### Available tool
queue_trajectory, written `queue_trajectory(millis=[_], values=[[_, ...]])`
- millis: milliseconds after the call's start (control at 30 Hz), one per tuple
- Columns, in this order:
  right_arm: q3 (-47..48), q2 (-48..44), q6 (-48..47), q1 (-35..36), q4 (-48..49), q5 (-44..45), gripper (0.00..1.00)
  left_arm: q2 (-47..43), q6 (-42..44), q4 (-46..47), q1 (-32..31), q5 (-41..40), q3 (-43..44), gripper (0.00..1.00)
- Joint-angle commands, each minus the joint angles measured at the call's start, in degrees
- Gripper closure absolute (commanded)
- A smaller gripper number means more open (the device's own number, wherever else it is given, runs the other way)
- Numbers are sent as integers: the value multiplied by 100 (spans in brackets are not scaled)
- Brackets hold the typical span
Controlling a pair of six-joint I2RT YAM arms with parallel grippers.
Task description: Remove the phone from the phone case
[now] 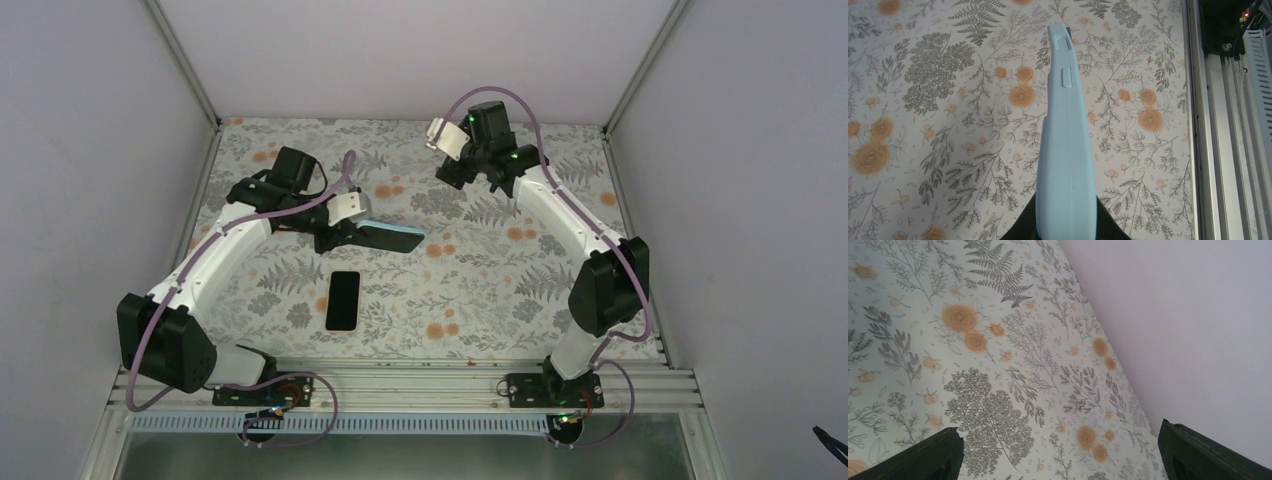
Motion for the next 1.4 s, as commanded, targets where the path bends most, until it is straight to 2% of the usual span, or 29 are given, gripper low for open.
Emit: queue_trajectory(millis=[0,100,233,500,700,1133,1367], values=[[189,-141,-132,11,77,99,0,-176,101,32,15,419,18,98],[197,-270,-272,17,-574,-584,0,-207,50,153,15,329,-19,98],[-196,-876,-574,24,-1524,-1671,0,-285,-67,416,8,277,-117,98],[-1003,-1334,-651,147,-1978,-2492,1,-201,-53,440,2,327,-96,98],[-1452,-1340,-362,541,-1508,-2237,3,-222,-44,476,6,332,-163,98],[-1369,-1152,-239,561,-1058,-1818,5,-254,18,390,2,324,-188,98],[-1150,-982,-260,559,-1131,-1813,5,-234,-9,417,1,379,-172,98]])
